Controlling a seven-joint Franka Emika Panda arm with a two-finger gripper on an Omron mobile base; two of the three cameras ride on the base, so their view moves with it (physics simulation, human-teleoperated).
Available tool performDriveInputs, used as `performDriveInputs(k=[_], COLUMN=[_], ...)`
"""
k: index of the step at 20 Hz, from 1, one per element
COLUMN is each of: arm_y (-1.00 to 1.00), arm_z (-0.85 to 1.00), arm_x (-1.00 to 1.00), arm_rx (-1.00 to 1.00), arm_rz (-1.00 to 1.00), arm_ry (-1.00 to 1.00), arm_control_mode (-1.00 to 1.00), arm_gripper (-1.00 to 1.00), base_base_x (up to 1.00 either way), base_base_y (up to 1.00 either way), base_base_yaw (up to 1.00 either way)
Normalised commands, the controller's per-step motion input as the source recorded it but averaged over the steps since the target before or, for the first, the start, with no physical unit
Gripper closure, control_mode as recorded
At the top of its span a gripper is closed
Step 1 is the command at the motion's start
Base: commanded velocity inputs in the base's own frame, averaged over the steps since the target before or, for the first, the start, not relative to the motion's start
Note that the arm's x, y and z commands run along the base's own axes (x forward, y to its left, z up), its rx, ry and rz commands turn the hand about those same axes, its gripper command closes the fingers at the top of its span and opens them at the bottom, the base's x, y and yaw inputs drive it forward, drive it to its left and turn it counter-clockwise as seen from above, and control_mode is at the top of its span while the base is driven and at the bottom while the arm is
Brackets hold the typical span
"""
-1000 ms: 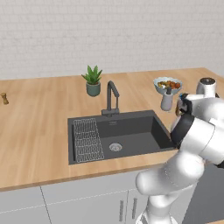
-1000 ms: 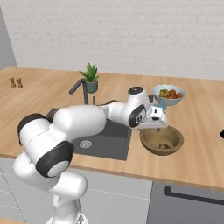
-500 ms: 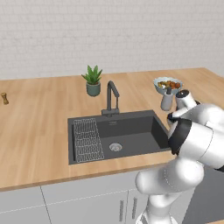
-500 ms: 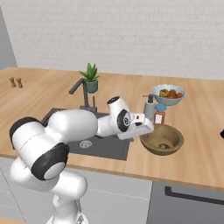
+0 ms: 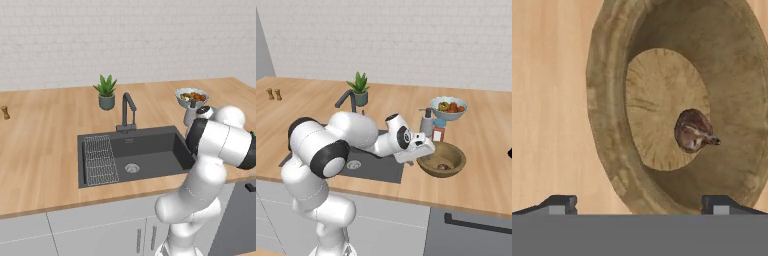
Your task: Pick the mushroom from the sink and place it in the bowl. Then pick the bowl and place it in the microwave. Then close the microwave door and press the start button.
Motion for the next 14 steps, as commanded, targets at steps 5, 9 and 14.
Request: performDriveInputs(k=[5, 9, 14], arm_y=[-0.22, -0.15, 0.04], arm_z=[-0.31, -0.22, 0.14], arm_x=[0.26, 0.09, -0.16], arm_rx=[0.0, 0.0, -0.02], arm_rz=[0.05, 0.11, 0.01], arm_ry=[0.03, 0.04, 0.0], arm_control_mode=[-1.0, -1.0, -1.0], arm_gripper=[1.0, 1.0, 1.0], base_base_x=[0.0, 0.0, 0.0], base_base_y=[0.0, 0.0, 0.0], base_base_yaw=[0.0, 0.0, 0.0])
